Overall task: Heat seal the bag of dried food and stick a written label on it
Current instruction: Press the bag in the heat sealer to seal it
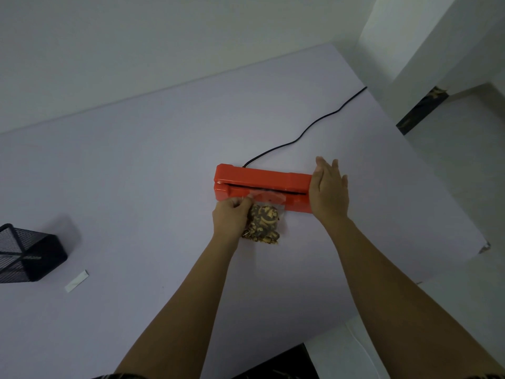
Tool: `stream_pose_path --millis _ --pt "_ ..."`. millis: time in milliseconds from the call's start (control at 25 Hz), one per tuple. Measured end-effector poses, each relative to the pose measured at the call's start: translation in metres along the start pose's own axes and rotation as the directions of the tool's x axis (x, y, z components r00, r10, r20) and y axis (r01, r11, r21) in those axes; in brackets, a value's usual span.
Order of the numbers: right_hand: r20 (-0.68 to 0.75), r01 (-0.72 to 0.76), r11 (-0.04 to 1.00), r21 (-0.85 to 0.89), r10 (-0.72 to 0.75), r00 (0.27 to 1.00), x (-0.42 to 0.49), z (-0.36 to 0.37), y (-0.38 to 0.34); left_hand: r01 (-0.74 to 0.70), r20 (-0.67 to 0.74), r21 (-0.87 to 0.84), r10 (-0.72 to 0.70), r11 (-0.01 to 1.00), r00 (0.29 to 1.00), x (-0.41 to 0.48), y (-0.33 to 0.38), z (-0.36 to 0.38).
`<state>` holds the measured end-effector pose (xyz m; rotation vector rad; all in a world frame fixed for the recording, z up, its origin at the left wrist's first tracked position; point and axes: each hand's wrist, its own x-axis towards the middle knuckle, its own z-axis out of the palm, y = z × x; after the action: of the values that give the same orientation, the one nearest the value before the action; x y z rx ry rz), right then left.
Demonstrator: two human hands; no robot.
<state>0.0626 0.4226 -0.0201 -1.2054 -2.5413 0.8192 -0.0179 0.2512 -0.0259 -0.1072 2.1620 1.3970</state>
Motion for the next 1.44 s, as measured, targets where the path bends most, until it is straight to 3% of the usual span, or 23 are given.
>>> stream_pose_path --millis 480,640,960,1120,1280,1360,1440 --pt "0.039 0.033 0.998 -0.051 -0.031 0.999 0.003 -0.008 -0.005 0.013 -0.010 0.009 -0.013 1.000 1.000 0.002 0.002 0.000" --pt "-0.028 0.034 0.999 0.031 -0.034 0.999 0.001 -0.021 -0.023 0.007 0.001 -0.004 -0.007 1.000 1.000 0.001 0.001 -0.001" --pt "-0.156 0.296 0.952 0.083 -0.281 0.947 0.000 -0.064 -0.110 0.026 -0.003 0.004 -0.026 1.000 1.000 -0.001 0.005 0.000" --pt "-0.116 0.414 0.908 0.063 -0.405 0.907 0.000 -0.066 -0.157 0.031 -0.003 0.020 -0.031 0.999 1.000 -0.003 0.008 -0.001" --pt "-0.048 0.415 0.830 0.373 -0.429 0.902 0.004 -0.073 -0.168 0.029 0.008 0.012 -0.029 1.000 1.000 -0.004 0.009 -0.002" --pt "-0.076 0.338 0.805 0.488 -0.347 0.935 0.013 -0.078 -0.149 0.029 0.012 0.008 -0.029 1.000 0.999 -0.003 0.009 -0.001" --pt "-0.049 0.235 0.836 0.496 -0.243 0.969 0.021 -0.076 -0.116 0.033 0.011 0.002 -0.033 0.999 0.999 -0.003 0.008 -0.001"
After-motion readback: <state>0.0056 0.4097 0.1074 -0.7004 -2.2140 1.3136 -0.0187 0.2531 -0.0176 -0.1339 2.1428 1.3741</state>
